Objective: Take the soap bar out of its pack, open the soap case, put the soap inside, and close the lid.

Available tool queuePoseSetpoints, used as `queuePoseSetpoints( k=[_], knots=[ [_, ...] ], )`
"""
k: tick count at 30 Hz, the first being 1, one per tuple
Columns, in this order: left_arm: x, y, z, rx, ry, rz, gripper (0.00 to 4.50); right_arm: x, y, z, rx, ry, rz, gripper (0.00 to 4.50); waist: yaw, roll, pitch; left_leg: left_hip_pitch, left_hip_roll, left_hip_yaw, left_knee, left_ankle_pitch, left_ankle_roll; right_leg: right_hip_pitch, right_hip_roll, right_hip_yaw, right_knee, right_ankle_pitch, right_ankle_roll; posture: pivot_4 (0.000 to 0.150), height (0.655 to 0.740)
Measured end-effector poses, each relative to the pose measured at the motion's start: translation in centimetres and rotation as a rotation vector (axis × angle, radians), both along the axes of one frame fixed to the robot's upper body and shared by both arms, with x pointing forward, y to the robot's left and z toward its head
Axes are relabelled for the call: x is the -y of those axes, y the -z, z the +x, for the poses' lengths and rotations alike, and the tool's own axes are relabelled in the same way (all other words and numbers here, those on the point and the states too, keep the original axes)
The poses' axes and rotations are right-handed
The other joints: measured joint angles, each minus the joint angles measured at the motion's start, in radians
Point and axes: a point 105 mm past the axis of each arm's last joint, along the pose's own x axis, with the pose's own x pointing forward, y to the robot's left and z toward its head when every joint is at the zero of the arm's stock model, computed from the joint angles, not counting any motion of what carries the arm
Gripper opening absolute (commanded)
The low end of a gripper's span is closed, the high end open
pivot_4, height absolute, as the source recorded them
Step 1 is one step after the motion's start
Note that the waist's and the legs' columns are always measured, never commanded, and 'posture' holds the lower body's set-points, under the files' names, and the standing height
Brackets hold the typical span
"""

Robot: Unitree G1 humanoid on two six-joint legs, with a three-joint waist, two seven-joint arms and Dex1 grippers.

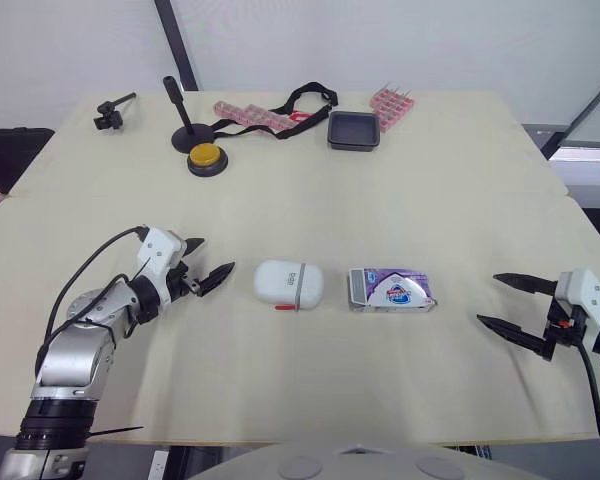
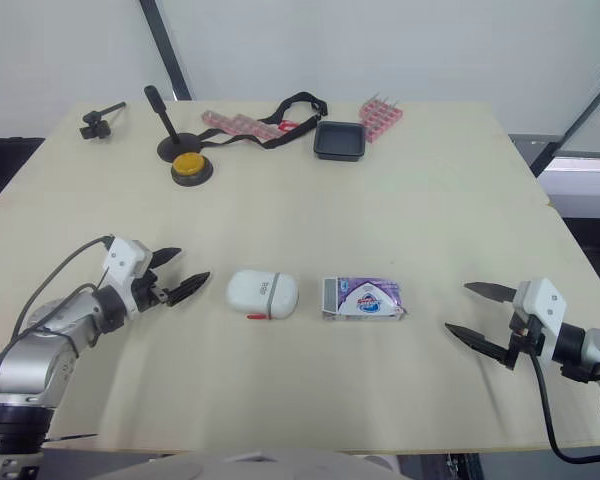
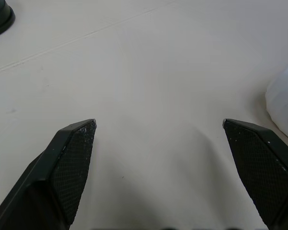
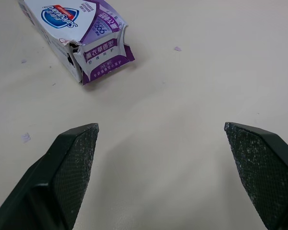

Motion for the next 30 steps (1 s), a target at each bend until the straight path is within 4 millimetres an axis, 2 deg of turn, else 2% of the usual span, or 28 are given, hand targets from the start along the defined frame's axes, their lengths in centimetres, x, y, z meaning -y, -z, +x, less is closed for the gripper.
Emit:
queuePoseSetpoints(
  k=[10,21,26,30],
  knots=[
    [1.0,-0.7,-0.9,0.006,0.142,-0.055,4.5,1.2,0.4,0.0,-0.002,0.0,-0.008,4.5,-0.002,0.0,0.0,0.0,0.0,0.0,0.0,0.0,0.001,0.0,0.0,0.0,0.0,0.0,0.0,0.15,0.7291],
    [0.7,-0.5,-0.7,0.012,0.159,-0.055,4.5,1.5,-0.2,0.3,0.009,-0.02,-0.033,4.5,-0.004,0.0,0.0,0.0,0.0,0.0,0.0,0.0,0.002,0.0,0.0,-0.001,0.001,0.0,0.0,0.15,0.7291],
    [1.2,-1.7,-0.5,0.059,0.213,-0.085,4.5,1.2,-2.1,1.4,0.025,-0.091,-0.1,4.5,-0.007,0.0,0.0,0.0,0.0,0.001,0.001,0.0,0.003,-0.001,0.0,-0.001,0.002,0.0,0.0,0.15,0.7291],
    [2.2,-2.6,-1.6,0.076,0.306,-0.132,4.5,-1.1,-4.5,2.6,0.035,-0.203,-0.123,4.5,-0.007,0.0,0.0,0.0,0.002,0.001,0.001,0.0,0.003,-0.001,0.0,-0.001,0.002,0.0,0.0,0.15,0.7291]
  ],
)
